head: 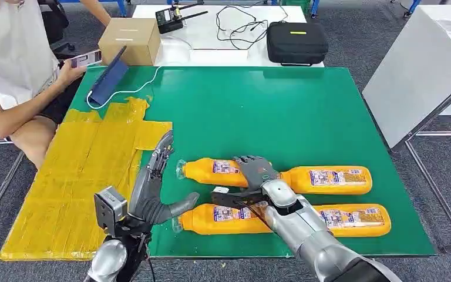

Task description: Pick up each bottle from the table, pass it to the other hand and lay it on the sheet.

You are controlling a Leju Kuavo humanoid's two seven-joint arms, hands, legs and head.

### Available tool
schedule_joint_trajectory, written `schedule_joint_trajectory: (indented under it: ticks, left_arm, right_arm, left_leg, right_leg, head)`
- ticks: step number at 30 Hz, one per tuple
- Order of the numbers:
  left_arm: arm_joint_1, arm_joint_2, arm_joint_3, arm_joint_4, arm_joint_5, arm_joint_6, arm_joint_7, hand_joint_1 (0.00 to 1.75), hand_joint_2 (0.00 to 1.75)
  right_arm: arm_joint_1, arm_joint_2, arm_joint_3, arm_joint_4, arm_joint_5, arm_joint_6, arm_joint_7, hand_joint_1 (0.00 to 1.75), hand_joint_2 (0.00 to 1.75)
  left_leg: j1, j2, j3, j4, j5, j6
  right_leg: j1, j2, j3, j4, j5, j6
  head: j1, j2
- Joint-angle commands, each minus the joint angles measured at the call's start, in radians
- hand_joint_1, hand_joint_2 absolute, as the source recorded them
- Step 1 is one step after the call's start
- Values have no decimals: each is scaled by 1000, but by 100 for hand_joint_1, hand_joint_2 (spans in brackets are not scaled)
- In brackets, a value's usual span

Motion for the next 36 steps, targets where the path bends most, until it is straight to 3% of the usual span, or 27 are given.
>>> schedule_joint_trajectory:
  ticks: [1,31,32,33,34,36]
  left_arm:
    - [-36,1,-17,63,6,-1,4,0,175]
    - [-36,1,-17,63,6,-1,4,0,175]
    - [-30,17,-32,54,-34,14,16,0,175]
    - [-21,24,-35,46,-34,15,18,0,175]
    - [-17,28,-38,42,-35,19,22,0,175]
    - [-14,30,-38,43,-35,22,23,0,175]
  right_arm:
    - [-22,-3,-11,88,-3,8,-3,169,175]
    - [-22,-3,-11,88,-3,8,-3,169,175]
    - [151,53,-262,-164,-255,-244,-254,175,175]
    - [228,24,-307,-373,-415,-474,-364,175,175]
    - [300,-12,-280,-555,-383,-408,-268,175,175]
    - [344,-28,-280,-660,-374,-369,-222,175,175]
  left_leg:
    - [0,0,2,0,-1,-1]
    - [0,0,2,0,-1,-1]
    - [1,0,3,0,-1,-1]
    - [1,0,4,1,-2,-2]
    - [1,-2,4,-1,-1,-2]
    - [2,-4,2,0,-1,-2]
  right_leg:
    - [1,-2,3,-1,-1,0]
    - [0,-2,3,-1,-1,0]
    - [1,-2,4,-1,-1,0]
    - [1,-3,6,-1,-2,0]
    - [2,-4,5,-2,-2,-1]
    - [2,-6,4,-2,-3,-1]
  head:
    - [0,0]
    - [0,0]
    - [0,0]
    - [0,0]
    - [0,0]
    - [2,0]
